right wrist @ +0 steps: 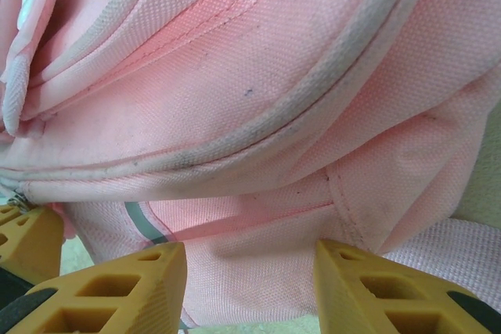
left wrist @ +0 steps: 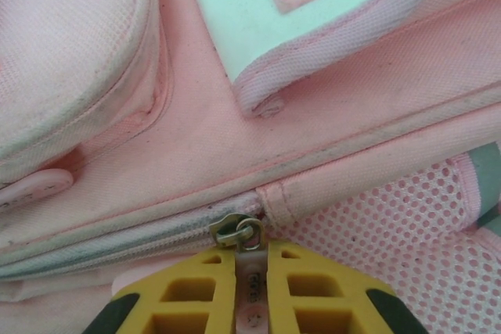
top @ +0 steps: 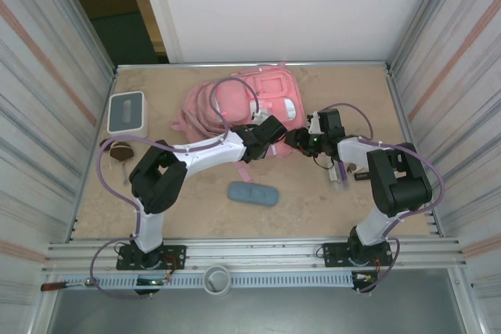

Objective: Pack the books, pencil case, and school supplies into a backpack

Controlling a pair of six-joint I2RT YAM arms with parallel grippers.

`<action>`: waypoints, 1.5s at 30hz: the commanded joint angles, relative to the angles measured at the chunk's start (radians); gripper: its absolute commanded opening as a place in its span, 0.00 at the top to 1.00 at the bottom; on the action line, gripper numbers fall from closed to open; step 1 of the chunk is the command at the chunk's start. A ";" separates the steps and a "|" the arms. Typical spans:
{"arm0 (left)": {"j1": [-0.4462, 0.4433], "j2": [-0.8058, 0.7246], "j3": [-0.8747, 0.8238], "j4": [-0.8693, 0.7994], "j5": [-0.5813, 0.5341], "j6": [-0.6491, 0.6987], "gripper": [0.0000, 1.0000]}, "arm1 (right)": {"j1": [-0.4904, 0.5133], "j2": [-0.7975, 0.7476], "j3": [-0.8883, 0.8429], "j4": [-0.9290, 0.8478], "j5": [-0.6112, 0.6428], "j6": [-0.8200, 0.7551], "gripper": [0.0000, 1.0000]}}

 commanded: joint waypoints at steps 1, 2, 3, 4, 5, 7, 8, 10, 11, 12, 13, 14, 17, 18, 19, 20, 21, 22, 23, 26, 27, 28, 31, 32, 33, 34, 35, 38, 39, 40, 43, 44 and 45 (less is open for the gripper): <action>-0.007 -0.037 -0.003 0.078 0.107 0.031 0.85 | 0.003 0.016 -0.017 -0.026 -0.023 0.005 0.55; -0.008 -0.027 0.003 0.085 0.130 0.034 0.85 | 0.003 0.016 -0.017 -0.026 -0.024 0.005 0.55; -0.009 -0.014 0.012 0.092 0.152 0.037 0.85 | 0.003 0.017 -0.017 -0.025 -0.024 0.007 0.55; -0.008 0.000 0.021 0.097 0.171 0.035 0.84 | 0.003 0.017 -0.016 -0.024 -0.026 0.007 0.55; -0.008 0.010 0.027 0.099 0.179 0.033 0.83 | 0.004 0.017 -0.016 -0.025 -0.026 0.007 0.55; -0.008 0.033 0.038 0.092 0.180 0.022 0.80 | 0.005 0.015 -0.017 -0.026 -0.025 0.006 0.55; -0.008 0.041 0.041 0.085 0.173 0.014 0.79 | 0.005 0.014 -0.016 -0.026 -0.026 0.007 0.55; -0.005 0.051 0.048 0.063 0.153 -0.004 0.77 | 0.005 0.014 -0.017 -0.026 -0.024 0.007 0.55; -0.004 0.053 0.049 0.057 0.146 -0.009 0.76 | 0.005 0.013 -0.017 -0.026 -0.024 0.007 0.55; 0.000 0.056 0.049 0.048 0.137 -0.017 0.75 | 0.005 0.014 -0.017 -0.026 -0.025 0.007 0.55; 0.003 0.058 0.050 0.040 0.133 -0.023 0.74 | 0.004 0.014 -0.017 -0.024 -0.025 0.006 0.55; 0.006 0.059 0.049 0.034 0.129 -0.030 0.74 | 0.006 0.015 -0.017 -0.024 -0.026 0.007 0.55; 0.008 0.065 0.050 0.008 0.104 -0.041 0.71 | 0.008 0.016 -0.017 -0.023 -0.026 0.006 0.55; 0.008 0.068 0.052 0.002 0.098 -0.041 0.70 | 0.007 0.017 -0.017 -0.023 -0.025 0.007 0.55; 0.008 0.071 0.055 -0.006 0.091 -0.041 0.70 | 0.008 0.018 -0.017 -0.023 -0.024 0.006 0.55; 0.008 0.076 0.059 -0.016 0.085 -0.043 0.69 | 0.009 0.020 -0.017 -0.023 -0.024 0.006 0.55; 0.008 0.082 0.064 -0.028 0.078 -0.044 0.69 | 0.009 0.020 -0.017 -0.021 -0.026 0.007 0.55; 0.008 0.087 0.069 -0.037 0.071 -0.046 0.68 | 0.009 0.020 -0.017 -0.021 -0.025 0.006 0.55; 0.008 0.091 0.074 -0.049 0.063 -0.048 0.68 | 0.008 0.023 -0.018 -0.021 -0.026 0.007 0.55; 0.006 0.101 0.089 -0.076 0.044 -0.054 0.68 | 0.009 0.024 -0.017 -0.021 -0.025 0.007 0.55; 0.005 0.101 0.094 -0.082 0.038 -0.054 0.68 | 0.009 0.023 -0.017 -0.021 -0.026 0.007 0.55; 0.004 0.101 0.096 -0.086 0.032 -0.053 0.68 | 0.009 0.025 -0.017 -0.021 -0.026 0.007 0.55; 0.000 0.097 0.108 -0.103 0.013 -0.053 0.69 | 0.011 0.026 -0.016 -0.021 -0.027 0.006 0.55; -0.002 0.096 0.111 -0.109 0.007 -0.051 0.71 | 0.011 0.028 -0.016 -0.021 -0.027 0.006 0.55; -0.003 0.090 0.111 -0.115 0.002 -0.051 0.73 | 0.012 0.028 -0.016 -0.020 -0.027 0.007 0.55; -0.003 0.086 0.109 -0.118 -0.002 -0.052 0.74 | 0.012 0.028 -0.016 -0.019 -0.027 0.007 0.55; -0.003 0.079 0.104 -0.118 -0.004 -0.053 0.76 | 0.014 0.027 -0.016 -0.019 -0.028 0.008 0.55; -0.003 0.057 0.089 -0.118 -0.010 -0.052 0.79 | 0.019 0.022 -0.014 -0.018 -0.034 0.010 0.55; -0.003 0.050 0.084 -0.116 -0.009 -0.051 0.80 | 0.021 0.017 -0.014 -0.017 -0.037 0.010 0.55; -0.003 0.045 0.081 -0.115 -0.010 -0.049 0.82 | 0.025 0.012 -0.014 -0.016 -0.037 0.009 0.55; -0.002 0.041 0.072 -0.112 -0.009 -0.043 0.84 | 0.039 0.000 -0.010 -0.022 -0.036 0.006 0.55; -0.003 0.042 0.070 -0.110 -0.008 -0.041 0.85 | 0.043 -0.001 -0.005 -0.025 -0.033 0.004 0.55; -0.003 0.043 0.071 -0.110 -0.005 -0.041 0.85 | 0.045 0.000 -0.004 -0.032 -0.030 0.000 0.55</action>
